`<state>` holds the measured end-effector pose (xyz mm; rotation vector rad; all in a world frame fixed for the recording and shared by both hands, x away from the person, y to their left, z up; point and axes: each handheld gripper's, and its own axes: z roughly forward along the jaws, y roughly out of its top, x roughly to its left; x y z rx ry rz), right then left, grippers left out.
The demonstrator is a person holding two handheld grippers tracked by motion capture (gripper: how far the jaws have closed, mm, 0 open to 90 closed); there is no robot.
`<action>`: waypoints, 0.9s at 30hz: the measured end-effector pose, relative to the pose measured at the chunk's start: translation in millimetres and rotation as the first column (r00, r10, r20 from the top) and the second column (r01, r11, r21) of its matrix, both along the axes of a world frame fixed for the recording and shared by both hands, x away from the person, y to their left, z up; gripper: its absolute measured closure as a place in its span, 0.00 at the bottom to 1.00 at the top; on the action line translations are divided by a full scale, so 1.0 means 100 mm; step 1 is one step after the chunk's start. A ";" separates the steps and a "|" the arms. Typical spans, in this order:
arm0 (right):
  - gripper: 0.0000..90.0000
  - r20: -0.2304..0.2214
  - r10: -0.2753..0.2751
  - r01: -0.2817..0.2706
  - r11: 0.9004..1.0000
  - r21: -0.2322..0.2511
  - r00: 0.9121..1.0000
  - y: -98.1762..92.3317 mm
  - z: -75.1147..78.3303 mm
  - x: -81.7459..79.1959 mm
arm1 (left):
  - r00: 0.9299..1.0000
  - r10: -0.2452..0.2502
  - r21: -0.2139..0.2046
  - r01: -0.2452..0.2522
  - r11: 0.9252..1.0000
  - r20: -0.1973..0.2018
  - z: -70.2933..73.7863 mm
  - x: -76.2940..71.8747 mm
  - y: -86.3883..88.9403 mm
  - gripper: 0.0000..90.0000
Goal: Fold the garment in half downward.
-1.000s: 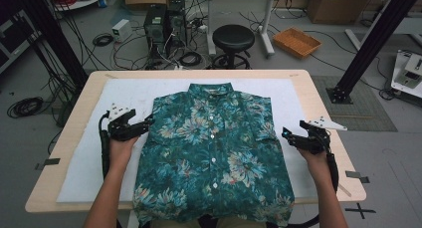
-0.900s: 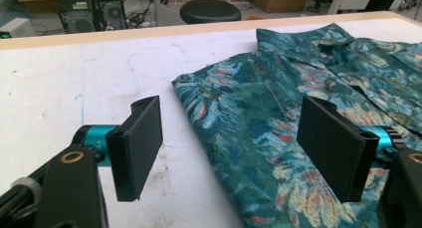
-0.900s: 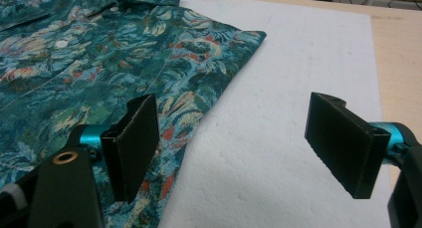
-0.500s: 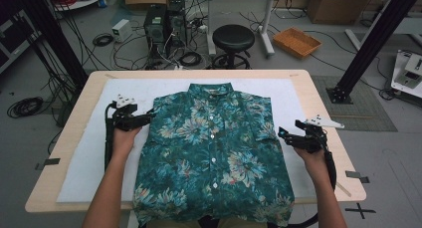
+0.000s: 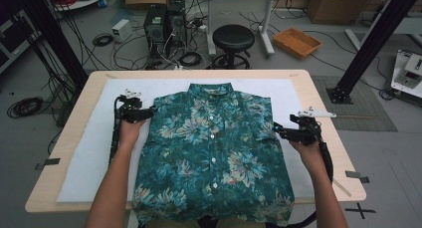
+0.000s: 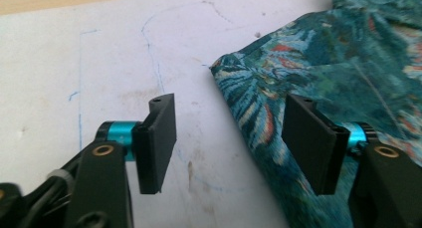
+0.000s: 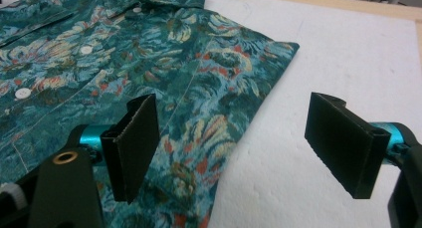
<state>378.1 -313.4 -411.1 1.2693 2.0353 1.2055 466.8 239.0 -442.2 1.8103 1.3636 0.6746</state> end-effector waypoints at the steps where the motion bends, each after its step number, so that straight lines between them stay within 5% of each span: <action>1: 0.24 -0.006 0.002 -0.002 1.000 -0.002 1.000 0.01 0.01 0.02 | 1.000 -0.001 -0.003 0.001 1.000 -0.010 -0.01 0.03 -0.01 0.44; 12: 0.24 -0.074 -0.027 0.022 0.997 -0.071 0.997 0.14 0.01 0.34 | 0.998 -0.048 0.059 0.051 0.997 -0.051 -0.09 0.19 -0.15 0.62; 21: 0.24 -0.138 -0.094 0.073 0.986 -0.151 0.986 0.25 0.00 0.82 | 0.994 -0.095 0.050 0.098 0.994 -0.058 -0.08 0.18 -0.17 0.81; 27: 0.25 -0.143 -0.146 0.126 0.982 -0.141 0.979 0.29 -0.07 1.09 | 0.992 -0.114 0.053 0.117 0.992 -0.057 -0.09 0.18 -0.18 0.90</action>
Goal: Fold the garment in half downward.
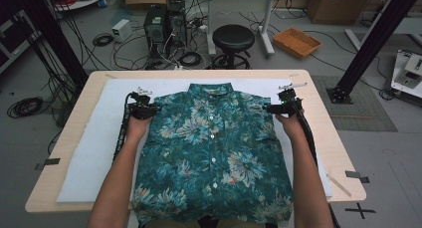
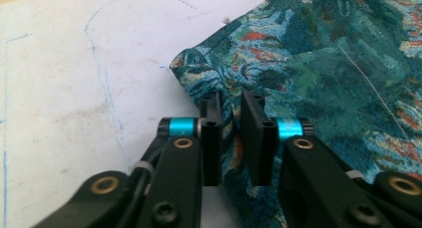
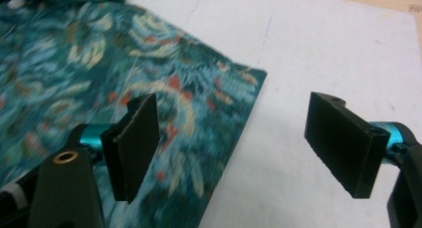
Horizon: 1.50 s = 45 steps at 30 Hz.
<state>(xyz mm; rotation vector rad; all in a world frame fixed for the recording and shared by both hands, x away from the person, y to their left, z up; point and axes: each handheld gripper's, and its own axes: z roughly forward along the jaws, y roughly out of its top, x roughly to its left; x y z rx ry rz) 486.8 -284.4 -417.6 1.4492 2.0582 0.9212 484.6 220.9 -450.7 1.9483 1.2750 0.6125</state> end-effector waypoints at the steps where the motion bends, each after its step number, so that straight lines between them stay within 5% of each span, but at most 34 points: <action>1: 0.27 0.002 -0.016 0.016 1.000 0.008 1.000 0.00 -0.03 0.04 | 1.000 -0.001 -0.004 0.001 1.000 -0.002 0.00 0.00 -0.01 0.90; 4: 0.35 -0.012 -0.061 0.061 0.997 0.044 0.998 -0.01 -0.14 0.16 | 1.000 0.019 -0.024 -0.019 1.000 -0.007 0.00 0.00 -0.01 0.93; 11: 0.55 -0.061 -0.049 0.049 0.999 0.000 0.997 0.09 -0.27 0.26 | 0.999 0.035 -0.033 -0.035 0.999 -0.014 0.00 -0.01 -0.02 0.94; 19: 0.99 -0.046 -0.022 0.022 1.000 -0.016 0.999 0.20 -0.26 0.21 | 0.998 0.064 -0.062 -0.066 0.996 -0.027 0.00 -0.02 -0.02 0.96; 28: 0.99 0.019 0.035 -0.034 0.999 -0.032 0.999 0.19 -0.05 0.03 | 0.999 0.049 -0.211 -0.045 0.977 0.014 0.21 -0.21 0.14 0.97; 35: 0.99 0.080 0.078 -0.079 0.997 0.001 0.994 0.13 0.13 -0.23 | 0.998 -0.014 -0.268 0.029 0.963 0.058 0.41 -0.46 0.18 0.97; 45: 0.99 0.135 0.136 -0.142 0.989 0.039 0.981 0.03 0.21 -0.68 | 0.993 -0.085 -0.333 0.109 0.936 0.088 0.43 -0.88 0.23 0.97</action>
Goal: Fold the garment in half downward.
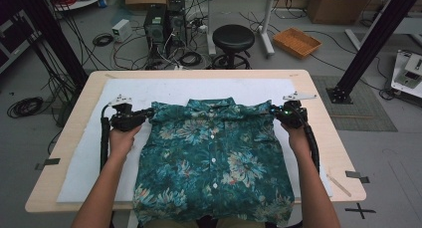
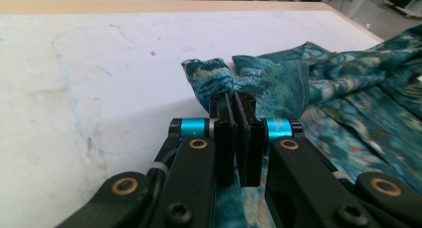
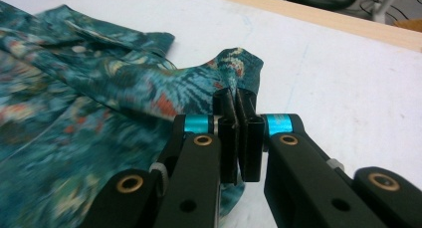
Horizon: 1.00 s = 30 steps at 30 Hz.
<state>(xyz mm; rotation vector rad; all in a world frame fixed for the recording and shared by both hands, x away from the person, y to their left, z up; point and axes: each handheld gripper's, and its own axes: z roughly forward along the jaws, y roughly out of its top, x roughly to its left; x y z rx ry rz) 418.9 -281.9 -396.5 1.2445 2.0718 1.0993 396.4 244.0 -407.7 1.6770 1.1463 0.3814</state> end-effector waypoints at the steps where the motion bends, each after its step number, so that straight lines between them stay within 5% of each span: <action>1: 0.99 0.006 0.011 -0.011 1.000 0.001 1.000 0.00 0.00 -0.05 | 1.000 -0.012 -0.004 0.012 1.000 0.005 0.00 -0.05 0.00 0.97; 15: 0.99 0.051 0.092 -0.094 0.995 0.022 0.994 -0.09 -0.09 -0.72 | 0.993 -0.114 0.025 0.113 0.993 0.043 -0.02 -0.73 0.01 0.97; 30: 0.99 0.051 0.165 -0.166 0.986 0.014 0.985 -0.28 -0.12 -1.47 | 0.979 -0.203 0.054 0.202 0.978 0.011 -0.16 -1.48 0.03 0.97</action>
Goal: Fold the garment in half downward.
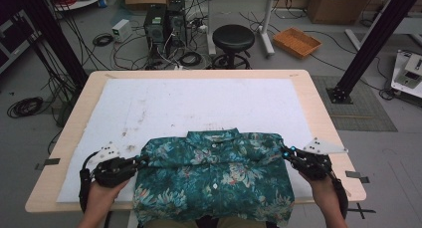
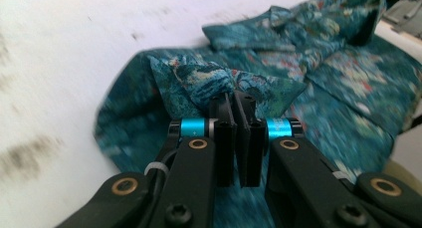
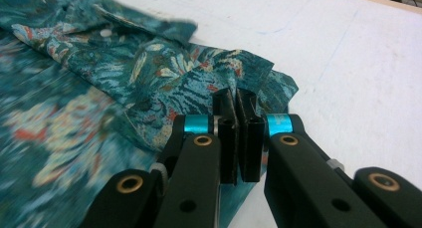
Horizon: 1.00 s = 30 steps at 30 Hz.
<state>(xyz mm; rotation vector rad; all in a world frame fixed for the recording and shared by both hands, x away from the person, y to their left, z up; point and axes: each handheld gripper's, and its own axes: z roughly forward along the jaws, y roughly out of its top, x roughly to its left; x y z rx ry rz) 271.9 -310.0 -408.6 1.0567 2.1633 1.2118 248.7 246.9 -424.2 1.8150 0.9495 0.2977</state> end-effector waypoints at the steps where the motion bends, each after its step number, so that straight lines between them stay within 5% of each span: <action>1: 0.99 0.000 0.006 -0.006 1.000 0.001 1.000 -0.01 0.00 -0.05 | 1.000 -0.001 0.004 0.001 1.000 -0.004 -0.02 -0.04 0.00 0.97; 9: 0.99 -0.030 0.049 -0.049 0.998 -0.026 0.998 -0.03 -0.03 -0.34 | 0.998 -0.032 0.038 0.034 0.999 -0.062 -0.17 -0.29 0.05 0.97; 16: 0.96 -0.056 0.082 -0.086 0.994 -0.062 0.995 0.00 -0.02 -0.45 | 0.998 -0.024 0.002 0.024 1.000 -0.059 -0.16 -0.34 0.13 0.95; 20: 0.81 -0.042 0.057 -0.059 0.997 -0.054 0.998 -0.01 -0.01 -0.44 | 0.999 0.021 -0.053 -0.023 0.998 -0.044 -0.10 -0.28 0.19 0.64; 21: 0.72 -0.021 0.028 -0.029 0.999 -0.039 0.999 -0.04 0.03 -0.40 | 0.996 0.084 -0.086 -0.086 0.993 -0.025 -0.05 -0.21 0.23 0.58; 23: 0.67 -0.007 -0.019 0.018 1.000 -0.017 1.000 -0.07 0.07 -0.33 | 0.993 0.115 -0.098 -0.116 0.988 -0.017 -0.02 -0.17 0.25 0.54; 24: 0.66 -0.003 -0.033 0.033 0.999 -0.008 0.999 -0.09 0.09 -0.28 | 0.986 0.168 -0.100 -0.167 0.981 -0.002 0.03 -0.06 0.26 0.52; 30: 0.54 -0.034 -0.127 0.127 0.992 -0.005 0.991 -0.04 0.05 0.15 | 0.969 0.244 -0.021 -0.245 0.969 -0.045 -0.01 0.40 0.18 0.49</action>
